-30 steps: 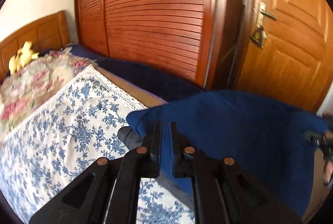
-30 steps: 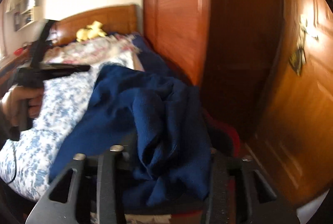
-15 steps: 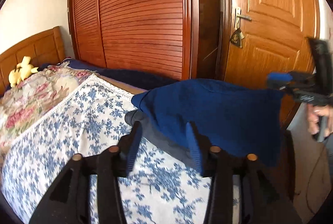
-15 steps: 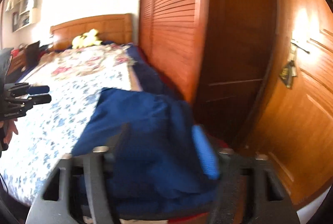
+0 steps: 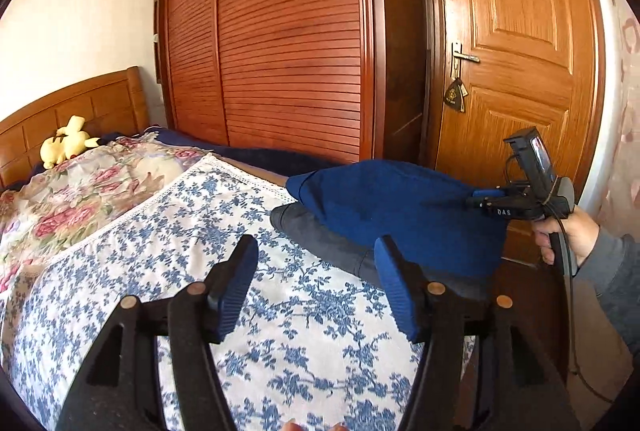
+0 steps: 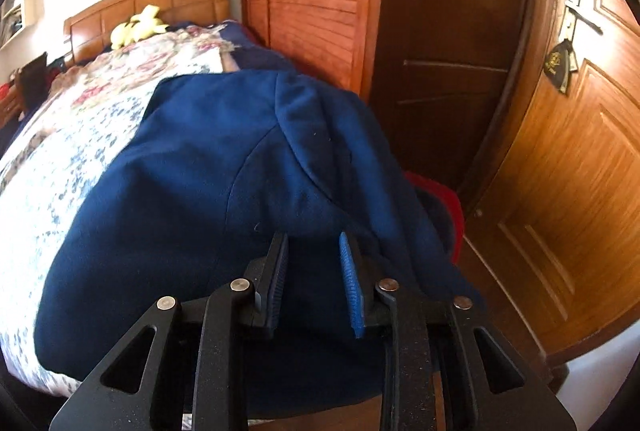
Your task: Fold large clothes
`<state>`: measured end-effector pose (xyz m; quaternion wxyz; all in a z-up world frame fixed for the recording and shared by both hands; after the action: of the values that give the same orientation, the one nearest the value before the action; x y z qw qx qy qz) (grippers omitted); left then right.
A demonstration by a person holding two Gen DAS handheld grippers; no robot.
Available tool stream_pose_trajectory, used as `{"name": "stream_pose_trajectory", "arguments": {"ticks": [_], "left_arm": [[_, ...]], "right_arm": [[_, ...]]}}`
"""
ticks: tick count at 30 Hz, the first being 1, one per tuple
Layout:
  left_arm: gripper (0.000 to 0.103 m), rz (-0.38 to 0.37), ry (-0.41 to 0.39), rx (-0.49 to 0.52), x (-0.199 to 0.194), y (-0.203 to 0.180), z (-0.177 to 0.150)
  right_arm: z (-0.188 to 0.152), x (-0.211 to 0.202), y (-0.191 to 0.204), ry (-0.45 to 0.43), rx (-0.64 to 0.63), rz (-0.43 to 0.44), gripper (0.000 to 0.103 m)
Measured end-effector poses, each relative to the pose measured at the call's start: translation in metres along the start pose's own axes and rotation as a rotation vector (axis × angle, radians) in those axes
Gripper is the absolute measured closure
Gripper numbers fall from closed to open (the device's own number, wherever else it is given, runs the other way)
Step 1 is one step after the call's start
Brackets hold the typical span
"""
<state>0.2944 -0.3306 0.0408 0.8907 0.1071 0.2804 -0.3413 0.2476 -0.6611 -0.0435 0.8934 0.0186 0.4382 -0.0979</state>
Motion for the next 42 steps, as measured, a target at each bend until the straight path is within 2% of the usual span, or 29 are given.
{"name": "stream_pose_trajectory", "arguments": {"ticks": [2, 4, 6, 9, 12, 17, 21, 24, 29, 33, 42], "left_arm": [[0.043, 0.01, -0.01, -0.013, -0.016, 0.003, -0.007], [0.042, 0.024, -0.019, -0.02, -0.031, 0.006, -0.012], [0.041, 0.041, -0.028, -0.027, -0.045, 0.009, -0.019], [0.041, 0.061, -0.039, -0.052, -0.066, 0.015, -0.029], [0.04, 0.085, -0.041, -0.071, -0.085, 0.022, -0.039], [0.04, 0.137, -0.056, -0.096, -0.113, 0.035, -0.055], [0.039, 0.177, -0.063, -0.125, -0.131, 0.051, -0.068], [0.039, 0.207, -0.061, -0.147, -0.142, 0.061, -0.078], [0.039, 0.252, -0.043, -0.194, -0.149, 0.081, -0.095], [0.039, 0.303, -0.011, -0.214, -0.149, 0.094, -0.112], [0.039, 0.391, 0.057, -0.325, -0.156, 0.124, -0.166]], "right_arm": [[0.001, -0.011, 0.005, -0.021, 0.006, -0.027, 0.07], [0.002, -0.031, 0.011, -0.08, 0.007, -0.039, 0.056], [0.002, -0.048, 0.019, -0.115, -0.002, -0.021, 0.035], [-0.003, -0.05, 0.026, -0.105, 0.002, -0.018, 0.025], [-0.011, -0.037, 0.026, -0.055, 0.012, -0.032, 0.021], [-0.017, -0.025, 0.013, -0.03, 0.077, -0.014, 0.011], [-0.017, -0.024, 0.011, -0.014, 0.094, -0.031, 0.011], [-0.011, -0.046, 0.027, -0.067, 0.069, -0.08, 0.011], [-0.002, -0.082, 0.07, -0.144, 0.009, -0.04, 0.011], [0.0, -0.098, 0.124, -0.18, -0.058, 0.028, 0.011], [-0.025, -0.107, 0.254, -0.206, -0.186, 0.275, 0.011]]}}
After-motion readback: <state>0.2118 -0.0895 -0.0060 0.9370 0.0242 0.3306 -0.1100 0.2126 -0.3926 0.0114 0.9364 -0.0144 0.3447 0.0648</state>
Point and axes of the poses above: each gripper's, at about its wrist camera, not at the fingertips, and x roughly the way its jaws point, y to its left, z to its top, the point moved 1 cm from there along x, roughly the way its jaws point, and after that the axes turned 9 degrees about y, right-handed, at the moved point
